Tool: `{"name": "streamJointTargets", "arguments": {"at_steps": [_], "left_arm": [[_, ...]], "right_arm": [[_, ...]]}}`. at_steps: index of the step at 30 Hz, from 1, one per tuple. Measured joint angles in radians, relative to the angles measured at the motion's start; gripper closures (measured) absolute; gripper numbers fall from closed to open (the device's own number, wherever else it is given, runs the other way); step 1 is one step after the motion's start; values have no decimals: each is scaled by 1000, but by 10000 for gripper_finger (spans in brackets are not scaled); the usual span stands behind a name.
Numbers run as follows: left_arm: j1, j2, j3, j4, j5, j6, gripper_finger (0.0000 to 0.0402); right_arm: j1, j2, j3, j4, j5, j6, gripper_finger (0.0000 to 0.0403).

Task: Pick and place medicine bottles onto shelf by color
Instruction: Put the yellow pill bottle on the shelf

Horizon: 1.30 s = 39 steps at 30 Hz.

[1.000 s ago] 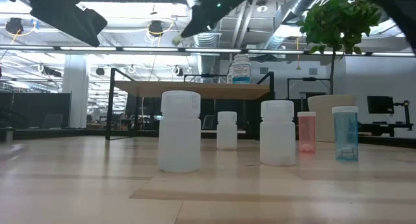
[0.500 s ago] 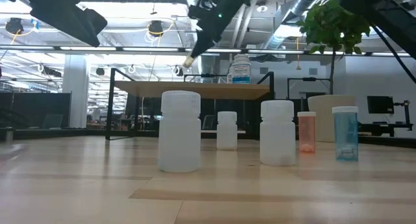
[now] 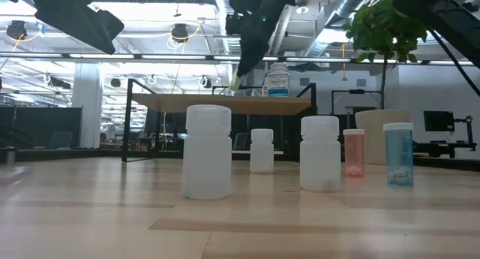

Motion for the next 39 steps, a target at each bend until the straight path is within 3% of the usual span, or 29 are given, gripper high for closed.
{"name": "streamJointTargets", "arguments": {"at_steps": [20, 39], "left_arm": [[0, 0, 0, 0, 0, -3, 293], [0, 0, 0, 0, 0, -3, 293]], "right_arm": [[19, 1, 0, -131, -52, 8, 284], [-40, 2, 0, -70, -9, 8, 284]]}}
